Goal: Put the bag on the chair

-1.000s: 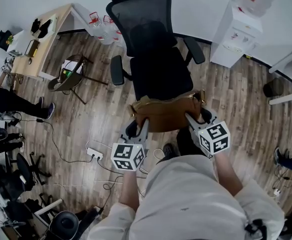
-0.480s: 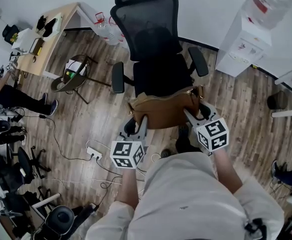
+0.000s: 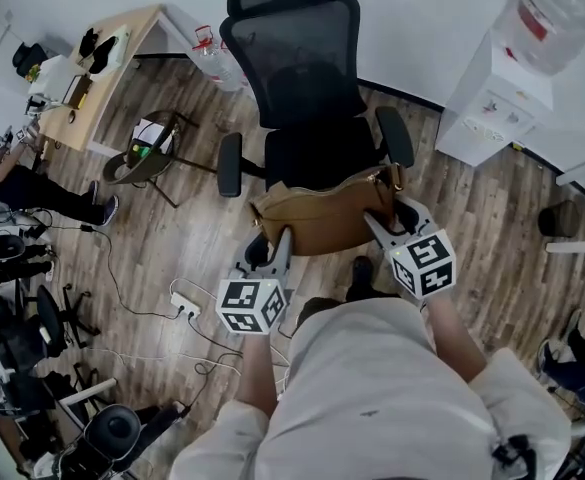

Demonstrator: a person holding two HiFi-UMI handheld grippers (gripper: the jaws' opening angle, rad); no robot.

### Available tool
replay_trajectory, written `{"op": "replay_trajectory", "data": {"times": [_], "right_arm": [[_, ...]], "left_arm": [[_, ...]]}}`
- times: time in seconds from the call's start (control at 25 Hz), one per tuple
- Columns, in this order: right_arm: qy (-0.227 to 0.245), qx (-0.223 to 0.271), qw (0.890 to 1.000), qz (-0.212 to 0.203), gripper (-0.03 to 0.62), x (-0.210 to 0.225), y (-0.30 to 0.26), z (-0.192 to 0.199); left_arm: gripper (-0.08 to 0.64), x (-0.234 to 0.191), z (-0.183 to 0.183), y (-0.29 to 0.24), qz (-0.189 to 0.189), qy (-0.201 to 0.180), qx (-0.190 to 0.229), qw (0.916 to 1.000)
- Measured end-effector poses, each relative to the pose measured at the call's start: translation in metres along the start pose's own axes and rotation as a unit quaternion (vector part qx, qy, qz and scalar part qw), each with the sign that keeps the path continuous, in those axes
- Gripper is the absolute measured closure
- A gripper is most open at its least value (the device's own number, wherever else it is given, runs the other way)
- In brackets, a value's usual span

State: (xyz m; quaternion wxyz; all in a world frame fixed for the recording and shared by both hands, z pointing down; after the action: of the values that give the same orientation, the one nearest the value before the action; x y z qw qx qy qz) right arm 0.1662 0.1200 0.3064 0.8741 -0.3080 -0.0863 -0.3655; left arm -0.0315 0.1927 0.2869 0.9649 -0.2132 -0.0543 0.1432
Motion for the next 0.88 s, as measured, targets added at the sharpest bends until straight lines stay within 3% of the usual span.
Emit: {"op": "replay_trajectory", "data": {"times": [0.52,0.88], "right_arm": [[-0.008,-0.020,1.000,-0.013,0.397,0.026,-0.009,0.000],[-0.015,-0.030,0.999,0.003,0.397,0.028,-0.035,-0.004]], "left_arm": [[0.460,0.009,0.001,-0.022,-0.010,0.013,-0.023,0.9996],[0.460,-0.015,0.007,-0.044,0.008,0.021,-0.027,0.9994]]}}
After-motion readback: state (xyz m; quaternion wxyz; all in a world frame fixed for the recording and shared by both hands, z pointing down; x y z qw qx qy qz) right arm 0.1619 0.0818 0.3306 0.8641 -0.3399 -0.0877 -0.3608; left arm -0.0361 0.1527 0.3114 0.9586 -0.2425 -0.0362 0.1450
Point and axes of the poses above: the fingertips, and each gripper's own axes: y backward along the fingers, x to its right, z out of its underside, the point moved 3 cm from there along y, backward along the fingers, and after that the axes turned 15 degrees about -y, right-handed, at the moved point
